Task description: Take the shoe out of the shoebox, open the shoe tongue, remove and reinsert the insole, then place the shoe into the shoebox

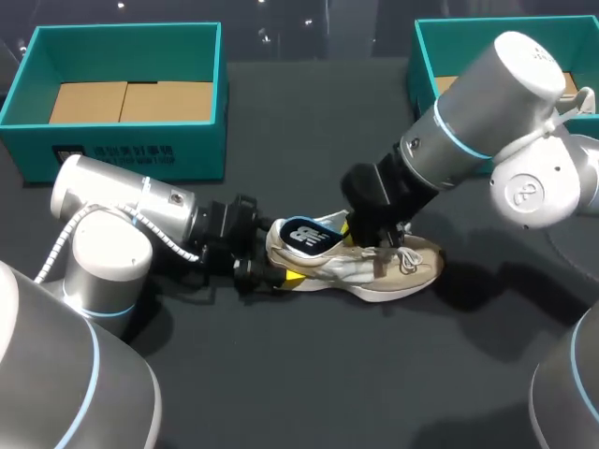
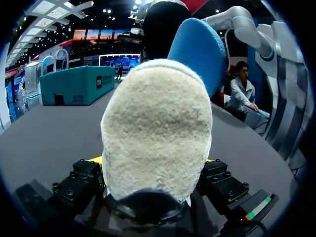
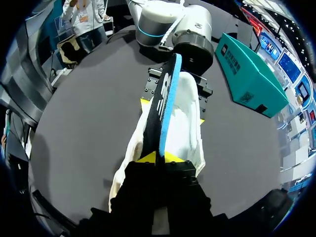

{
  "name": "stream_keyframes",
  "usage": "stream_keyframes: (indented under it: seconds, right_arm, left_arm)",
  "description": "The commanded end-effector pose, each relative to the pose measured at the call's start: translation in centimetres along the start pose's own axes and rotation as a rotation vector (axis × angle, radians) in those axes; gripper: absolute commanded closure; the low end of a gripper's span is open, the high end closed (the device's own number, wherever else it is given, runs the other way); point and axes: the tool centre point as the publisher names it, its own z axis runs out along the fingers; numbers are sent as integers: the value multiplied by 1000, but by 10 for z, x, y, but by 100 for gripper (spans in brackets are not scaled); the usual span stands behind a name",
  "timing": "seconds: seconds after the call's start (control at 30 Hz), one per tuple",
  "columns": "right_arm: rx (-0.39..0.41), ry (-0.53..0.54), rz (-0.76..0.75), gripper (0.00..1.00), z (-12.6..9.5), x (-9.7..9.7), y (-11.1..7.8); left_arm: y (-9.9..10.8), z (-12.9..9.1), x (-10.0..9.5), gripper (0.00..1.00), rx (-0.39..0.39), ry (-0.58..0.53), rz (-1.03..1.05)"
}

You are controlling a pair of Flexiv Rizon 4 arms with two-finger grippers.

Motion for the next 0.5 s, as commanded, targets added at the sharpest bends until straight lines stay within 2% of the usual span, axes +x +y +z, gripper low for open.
stream_keyframes:
  seconds: [0.03, 0.3, 0.47, 0.5]
  right_arm:
    - [22, 30, -36, 100, 4, -9, 20]
    - [22, 56, -99, 100, 7, -12, 47]
    - [9, 48, -88, 100, 5, -14, 51]
    - [5, 46, -80, 85, 4, -14, 51]
  left_arm:
    - [3, 2, 0, 100, -2, 1, 0]
    - [3, 2, 0, 100, -2, 1, 0]
    - [3, 2, 0, 100, -2, 1, 0]
    - [3, 2, 0, 100, -2, 1, 0]
